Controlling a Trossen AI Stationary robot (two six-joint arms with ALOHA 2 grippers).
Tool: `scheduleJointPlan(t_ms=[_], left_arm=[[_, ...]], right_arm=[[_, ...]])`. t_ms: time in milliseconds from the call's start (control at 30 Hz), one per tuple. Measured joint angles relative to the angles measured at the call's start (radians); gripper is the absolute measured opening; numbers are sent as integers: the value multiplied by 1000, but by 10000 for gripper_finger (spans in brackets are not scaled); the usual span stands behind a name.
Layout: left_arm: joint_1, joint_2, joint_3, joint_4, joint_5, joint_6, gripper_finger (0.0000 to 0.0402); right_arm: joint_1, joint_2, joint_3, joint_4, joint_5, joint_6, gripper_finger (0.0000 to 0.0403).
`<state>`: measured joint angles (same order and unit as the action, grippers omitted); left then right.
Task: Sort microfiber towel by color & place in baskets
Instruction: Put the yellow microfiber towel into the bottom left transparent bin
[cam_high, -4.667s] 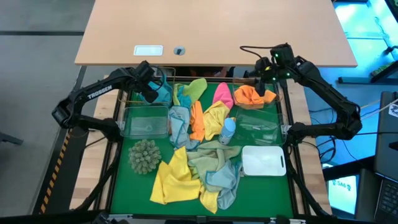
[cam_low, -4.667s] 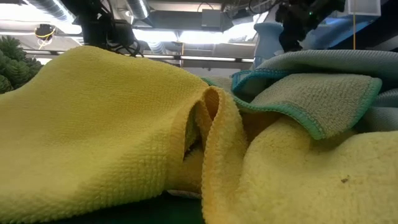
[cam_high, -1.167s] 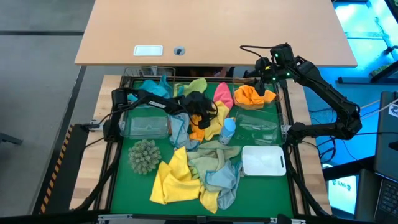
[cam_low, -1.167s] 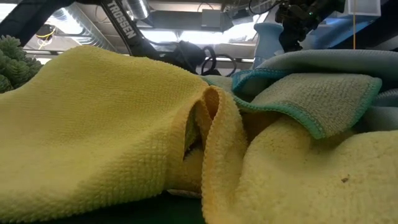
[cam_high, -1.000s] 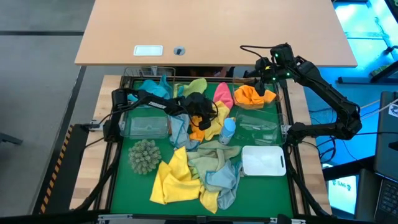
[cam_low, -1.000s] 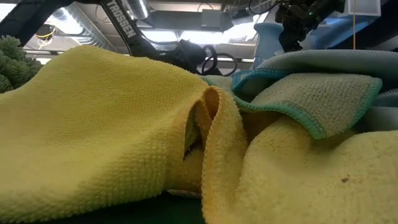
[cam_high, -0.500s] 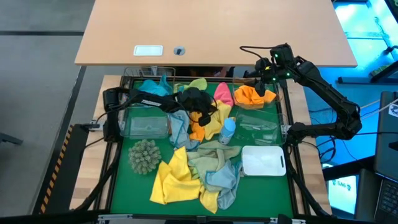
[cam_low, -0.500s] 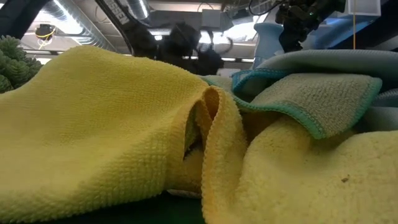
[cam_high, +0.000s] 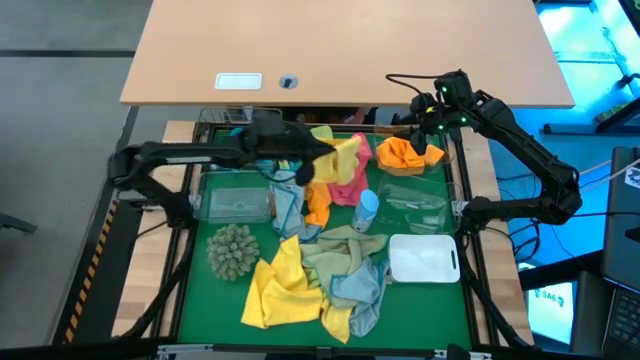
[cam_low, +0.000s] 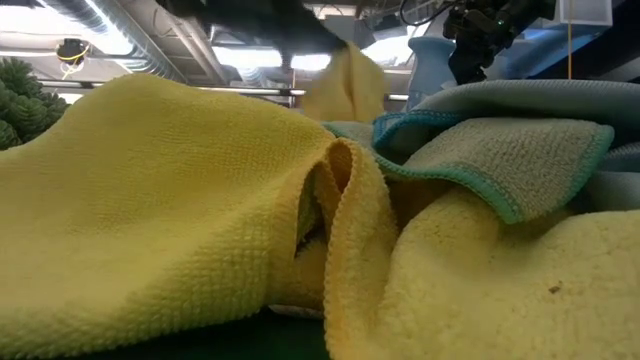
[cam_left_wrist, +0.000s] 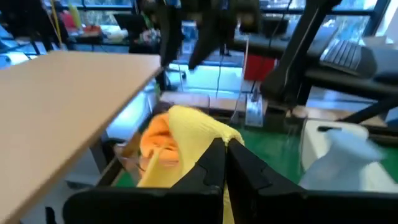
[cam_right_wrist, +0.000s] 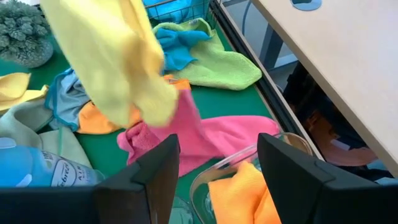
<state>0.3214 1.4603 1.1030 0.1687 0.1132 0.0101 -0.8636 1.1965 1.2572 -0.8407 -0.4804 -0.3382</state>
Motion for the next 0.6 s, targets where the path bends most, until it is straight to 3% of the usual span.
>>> scheduleJointPlan(t_ms=[433,600], left_arm=[[0,-421,0,-266,-76,-49,0],[1,-542,0,-476,-120,-112,0]], right_arm=[[0,0,0,0,0,0,216],[0,0,0,0,0,0,216]])
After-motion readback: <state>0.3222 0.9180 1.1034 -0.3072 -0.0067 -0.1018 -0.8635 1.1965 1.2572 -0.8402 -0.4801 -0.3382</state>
